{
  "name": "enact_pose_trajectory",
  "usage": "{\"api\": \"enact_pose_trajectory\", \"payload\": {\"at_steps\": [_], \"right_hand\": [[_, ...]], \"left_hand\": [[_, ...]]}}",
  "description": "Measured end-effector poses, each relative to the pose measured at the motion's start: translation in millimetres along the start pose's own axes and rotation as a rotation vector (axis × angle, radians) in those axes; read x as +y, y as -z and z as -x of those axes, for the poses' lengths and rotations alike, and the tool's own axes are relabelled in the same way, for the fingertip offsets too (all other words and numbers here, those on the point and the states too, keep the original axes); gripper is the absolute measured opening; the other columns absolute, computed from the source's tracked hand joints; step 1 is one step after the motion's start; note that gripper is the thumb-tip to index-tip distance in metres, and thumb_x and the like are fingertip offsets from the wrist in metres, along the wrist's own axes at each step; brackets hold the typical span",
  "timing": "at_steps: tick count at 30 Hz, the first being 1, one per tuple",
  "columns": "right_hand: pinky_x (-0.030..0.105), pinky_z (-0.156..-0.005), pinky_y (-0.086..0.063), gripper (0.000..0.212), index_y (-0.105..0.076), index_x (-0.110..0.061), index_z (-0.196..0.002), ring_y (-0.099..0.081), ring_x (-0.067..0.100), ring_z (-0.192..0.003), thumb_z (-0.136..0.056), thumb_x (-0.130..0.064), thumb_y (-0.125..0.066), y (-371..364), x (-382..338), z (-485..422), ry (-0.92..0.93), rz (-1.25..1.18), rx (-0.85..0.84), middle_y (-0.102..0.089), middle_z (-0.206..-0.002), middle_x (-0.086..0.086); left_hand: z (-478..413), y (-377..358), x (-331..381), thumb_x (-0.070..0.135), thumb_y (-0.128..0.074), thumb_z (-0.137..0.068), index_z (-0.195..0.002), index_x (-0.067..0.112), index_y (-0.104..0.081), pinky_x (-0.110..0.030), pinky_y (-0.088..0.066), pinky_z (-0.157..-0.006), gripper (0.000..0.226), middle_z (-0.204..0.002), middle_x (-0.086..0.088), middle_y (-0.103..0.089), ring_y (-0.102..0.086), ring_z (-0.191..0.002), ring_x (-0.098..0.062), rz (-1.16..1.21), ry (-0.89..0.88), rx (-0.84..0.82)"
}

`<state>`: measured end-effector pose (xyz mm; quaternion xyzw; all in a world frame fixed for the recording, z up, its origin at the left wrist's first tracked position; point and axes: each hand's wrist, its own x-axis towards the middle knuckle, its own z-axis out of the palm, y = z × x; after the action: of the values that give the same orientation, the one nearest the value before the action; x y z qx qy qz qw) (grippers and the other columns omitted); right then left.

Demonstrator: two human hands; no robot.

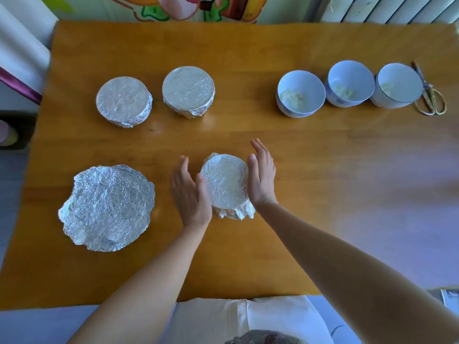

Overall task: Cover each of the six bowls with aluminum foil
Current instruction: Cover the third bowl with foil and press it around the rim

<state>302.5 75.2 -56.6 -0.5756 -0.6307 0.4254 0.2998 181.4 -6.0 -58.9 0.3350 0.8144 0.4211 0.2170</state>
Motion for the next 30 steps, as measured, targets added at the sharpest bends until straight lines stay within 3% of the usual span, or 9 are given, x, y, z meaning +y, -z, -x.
{"api": "enact_pose_trajectory", "payload": {"at_steps": [3,5,9,16,20,24,30], "right_hand": [[0.022,-0.114,-0.014,0.055,-0.040,-0.019,-0.145,-0.027,0.005,-0.141,-0.100,-0.044,-0.021,-4.4,-2.2,29.6,0.018,-0.036,0.141,-0.036,-0.152,-0.007],[0.021,-0.115,-0.013,0.053,-0.037,-0.020,-0.146,-0.026,0.003,-0.142,-0.100,-0.042,-0.022,-11.4,-3.0,46.6,-0.003,-0.076,0.143,-0.034,-0.153,-0.007],[0.035,-0.118,-0.024,0.056,-0.031,-0.021,-0.149,-0.030,0.002,-0.140,-0.099,-0.046,-0.024,-28.6,-3.3,53.8,-0.152,-0.276,0.148,-0.036,-0.152,-0.008],[0.030,-0.103,-0.041,0.051,-0.052,-0.018,-0.132,-0.052,0.005,-0.120,-0.098,-0.044,-0.024,-34.0,0.4,38.6,-0.165,-0.270,0.203,-0.058,-0.129,-0.007],[0.025,-0.090,-0.045,0.051,-0.055,-0.018,-0.125,-0.058,0.009,-0.107,-0.097,-0.046,-0.023,-35.0,2.8,30.6,-0.161,-0.211,0.190,-0.064,-0.117,-0.004],[0.018,-0.076,-0.043,0.050,-0.059,-0.018,-0.116,-0.060,0.003,-0.091,-0.096,-0.048,-0.024,-33.6,4.7,22.0,-0.140,-0.202,0.170,-0.067,-0.100,-0.008],[0.019,-0.074,-0.045,0.049,-0.061,-0.016,-0.113,-0.058,-0.002,-0.086,-0.096,-0.046,-0.026,-31.9,6.1,14.0,-0.133,-0.217,0.121,-0.065,-0.093,-0.015]], "left_hand": [[-21.4,0.6,4.6,0.044,-0.021,-0.100,-0.146,0.009,-0.044,-0.038,-0.021,-0.120,0.062,-0.157,-0.005,-0.037,-0.031,-0.146,-0.023,-0.050,-0.232,-0.100],[-30.7,-7.1,7.3,0.045,-0.021,-0.100,-0.145,0.009,-0.046,-0.036,-0.021,-0.119,0.063,-0.155,-0.005,-0.040,-0.033,-0.144,-0.022,-0.056,-0.275,-0.201],[-30.3,-18.1,0.8,0.046,-0.022,-0.095,-0.133,0.009,-0.059,-0.037,-0.037,-0.108,0.064,-0.134,-0.008,-0.062,-0.053,-0.125,-0.025,0.013,-0.179,-0.242],[-24.4,-24.5,-3.2,0.042,-0.028,-0.092,-0.112,0.004,-0.068,-0.030,-0.047,-0.085,0.058,-0.104,-0.004,-0.069,-0.062,-0.098,-0.021,0.198,-0.006,-0.077],[-20.9,-25.4,0.2,0.047,-0.029,-0.087,-0.111,0.007,-0.068,-0.037,-0.050,-0.085,0.061,-0.101,-0.005,-0.070,-0.063,-0.096,-0.023,0.272,0.095,-0.035],[-19.4,-27.5,3.3,0.053,-0.032,-0.081,-0.113,0.007,-0.068,-0.045,-0.053,-0.088,0.066,-0.102,-0.005,-0.070,-0.065,-0.099,-0.025,0.341,0.228,-0.003],[-20.4,-27.7,2.8,0.048,-0.036,-0.082,-0.107,0.010,-0.070,-0.055,-0.054,-0.087,0.056,-0.101,-0.010,-0.072,-0.067,-0.099,-0.030,0.414,0.302,0.036]]}}
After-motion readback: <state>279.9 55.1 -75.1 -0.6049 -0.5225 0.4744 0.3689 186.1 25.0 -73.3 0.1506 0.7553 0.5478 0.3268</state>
